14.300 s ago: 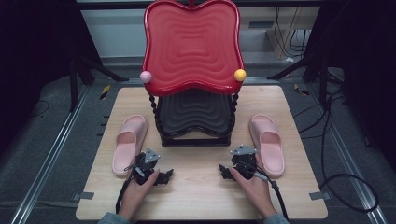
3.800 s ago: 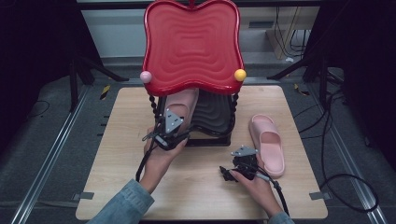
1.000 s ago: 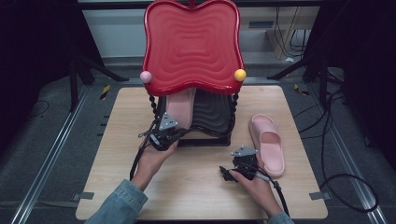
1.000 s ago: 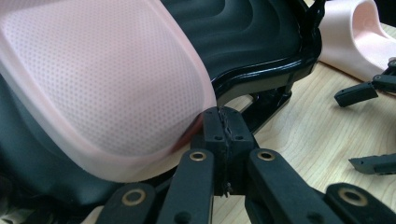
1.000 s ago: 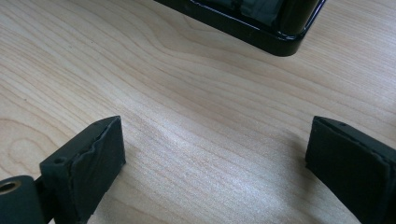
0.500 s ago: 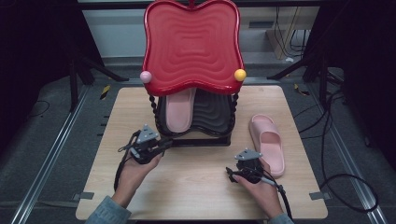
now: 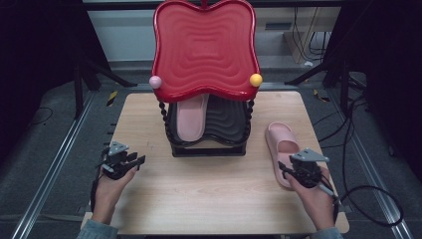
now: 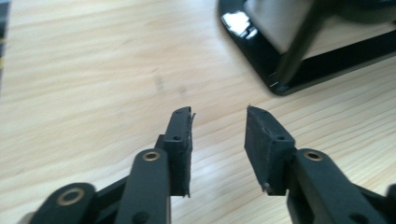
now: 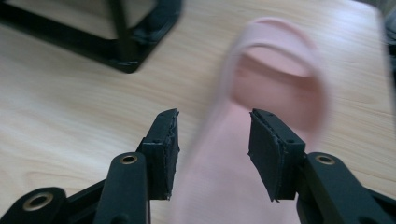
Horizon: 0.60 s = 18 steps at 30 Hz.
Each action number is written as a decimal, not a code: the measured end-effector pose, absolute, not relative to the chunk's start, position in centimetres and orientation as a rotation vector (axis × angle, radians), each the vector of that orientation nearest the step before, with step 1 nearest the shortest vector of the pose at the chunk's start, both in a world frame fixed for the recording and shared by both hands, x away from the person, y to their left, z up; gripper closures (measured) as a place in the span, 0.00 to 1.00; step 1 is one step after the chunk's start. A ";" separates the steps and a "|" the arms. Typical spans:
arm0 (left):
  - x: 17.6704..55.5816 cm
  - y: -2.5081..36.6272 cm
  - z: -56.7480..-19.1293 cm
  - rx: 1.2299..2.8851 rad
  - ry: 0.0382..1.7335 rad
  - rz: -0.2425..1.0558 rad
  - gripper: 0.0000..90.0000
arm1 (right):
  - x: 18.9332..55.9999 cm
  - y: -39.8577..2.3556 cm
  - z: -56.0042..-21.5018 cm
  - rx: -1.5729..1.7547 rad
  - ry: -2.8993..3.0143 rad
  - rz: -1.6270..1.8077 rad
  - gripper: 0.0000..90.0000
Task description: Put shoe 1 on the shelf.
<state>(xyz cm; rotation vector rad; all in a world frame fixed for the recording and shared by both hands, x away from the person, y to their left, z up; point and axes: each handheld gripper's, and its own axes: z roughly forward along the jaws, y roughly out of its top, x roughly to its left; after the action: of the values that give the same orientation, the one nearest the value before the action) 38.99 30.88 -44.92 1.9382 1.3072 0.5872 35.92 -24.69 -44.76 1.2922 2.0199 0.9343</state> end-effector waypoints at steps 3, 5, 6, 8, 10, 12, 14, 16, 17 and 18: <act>38.8 31.7 -45.6 1.928 1.342 0.600 0.62 | 36.7 -26.7 -44.6 1.335 1.998 0.887 0.54; 38.6 32.0 -46.1 1.933 1.356 0.608 0.58 | 37.5 -27.8 -44.7 1.376 1.989 0.868 0.51; 38.5 32.0 -46.4 1.937 1.362 0.612 0.58 | 37.9 -28.3 -44.8 1.402 1.986 0.863 0.50; 38.4 32.1 -46.6 1.944 1.367 0.621 0.57 | 38.8 -29.2 -45.0 1.425 1.986 0.825 0.49; 38.4 32.3 -46.7 1.949 1.370 0.628 0.55 | 39.7 -29.8 -45.2 1.458 1.998 0.813 0.48; 38.4 32.4 -46.7 1.946 1.371 0.633 0.55 | 40.5 -30.3 -45.4 1.481 2.017 0.806 0.48; 38.4 32.6 -46.6 1.943 1.374 0.634 0.55 | 41.2 -30.6 -45.5 1.499 2.018 0.795 0.48; 38.4 32.7 -46.7 1.935 1.381 0.631 0.55 | 41.7 -30.7 -45.5 1.514 2.017 0.786 0.49; 38.4 32.7 -46.8 1.936 1.381 0.631 0.55 | 42.0 -30.8 -45.5 1.520 2.024 0.788 0.50; 38.4 32.7 -46.8 1.935 1.381 0.629 0.55 | 42.3 -30.8 -45.5 1.522 2.031 0.794 0.51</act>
<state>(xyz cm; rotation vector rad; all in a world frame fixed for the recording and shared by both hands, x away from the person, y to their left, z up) 38.38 32.66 -46.82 1.9354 1.3809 0.6294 42.31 -30.79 -45.52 1.5225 2.0307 0.7942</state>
